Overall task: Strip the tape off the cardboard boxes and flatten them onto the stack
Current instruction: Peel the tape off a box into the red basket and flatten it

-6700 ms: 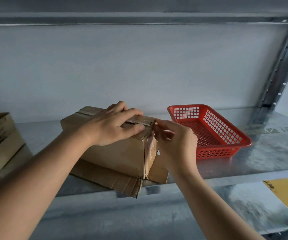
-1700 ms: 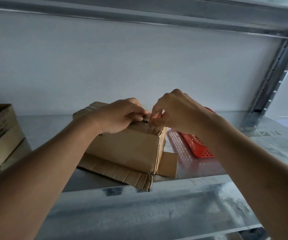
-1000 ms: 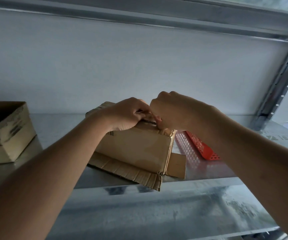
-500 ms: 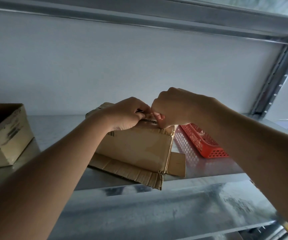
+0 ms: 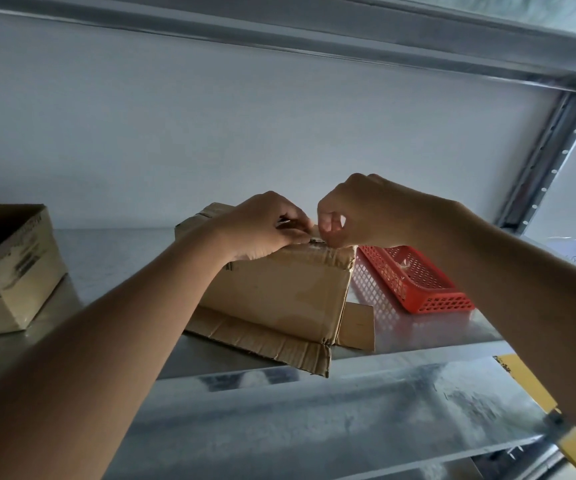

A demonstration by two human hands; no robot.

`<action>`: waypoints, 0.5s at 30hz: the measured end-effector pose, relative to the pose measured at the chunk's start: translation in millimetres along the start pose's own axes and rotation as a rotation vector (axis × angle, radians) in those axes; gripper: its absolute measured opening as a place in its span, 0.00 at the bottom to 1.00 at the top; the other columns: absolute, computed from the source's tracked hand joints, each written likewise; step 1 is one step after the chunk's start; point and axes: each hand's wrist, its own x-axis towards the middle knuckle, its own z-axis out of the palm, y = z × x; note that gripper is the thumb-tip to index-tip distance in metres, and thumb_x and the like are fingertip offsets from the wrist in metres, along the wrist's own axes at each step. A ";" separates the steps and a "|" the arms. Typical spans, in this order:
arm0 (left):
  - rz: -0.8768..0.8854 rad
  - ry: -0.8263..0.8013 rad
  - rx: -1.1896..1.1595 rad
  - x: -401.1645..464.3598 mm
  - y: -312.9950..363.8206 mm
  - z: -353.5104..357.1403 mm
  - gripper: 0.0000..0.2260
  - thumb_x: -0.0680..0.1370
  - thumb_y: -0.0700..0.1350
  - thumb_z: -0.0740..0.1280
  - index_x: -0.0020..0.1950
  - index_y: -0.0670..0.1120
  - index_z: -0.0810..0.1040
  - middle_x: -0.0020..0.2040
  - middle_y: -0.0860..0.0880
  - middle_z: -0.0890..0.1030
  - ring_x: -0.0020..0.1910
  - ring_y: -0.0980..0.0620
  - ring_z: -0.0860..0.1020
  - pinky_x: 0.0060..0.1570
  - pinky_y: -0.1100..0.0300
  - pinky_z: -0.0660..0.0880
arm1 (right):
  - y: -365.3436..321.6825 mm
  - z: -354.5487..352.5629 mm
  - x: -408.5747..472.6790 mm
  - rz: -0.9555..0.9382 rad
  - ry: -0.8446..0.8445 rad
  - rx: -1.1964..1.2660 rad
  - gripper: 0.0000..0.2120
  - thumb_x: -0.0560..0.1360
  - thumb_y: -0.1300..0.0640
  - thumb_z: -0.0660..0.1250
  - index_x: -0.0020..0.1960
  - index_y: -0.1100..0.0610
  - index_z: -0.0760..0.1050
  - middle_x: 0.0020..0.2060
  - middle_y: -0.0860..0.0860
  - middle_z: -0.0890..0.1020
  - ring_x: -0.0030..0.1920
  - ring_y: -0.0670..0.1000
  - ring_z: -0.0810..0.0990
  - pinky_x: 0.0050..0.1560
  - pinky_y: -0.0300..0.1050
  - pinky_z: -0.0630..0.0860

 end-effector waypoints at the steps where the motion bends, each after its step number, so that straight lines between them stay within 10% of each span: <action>1: 0.008 0.002 0.000 0.7 -0.5 0.5 0.10 0.79 0.45 0.74 0.60 0.52 0.86 0.58 0.57 0.84 0.59 0.60 0.79 0.62 0.65 0.72 | 4.3 0.8 -1.9 0.018 0.014 0.074 0.02 0.77 0.49 0.73 0.48 0.47 0.83 0.44 0.40 0.83 0.43 0.39 0.79 0.42 0.34 0.69; 15: 0.027 0.018 0.025 2.9 -2.9 2.8 0.09 0.83 0.46 0.69 0.61 0.54 0.86 0.57 0.59 0.84 0.58 0.60 0.78 0.57 0.66 0.70 | 8.0 6.4 -7.9 0.076 0.035 0.304 0.03 0.73 0.49 0.79 0.43 0.47 0.87 0.29 0.26 0.77 0.32 0.31 0.76 0.33 0.34 0.66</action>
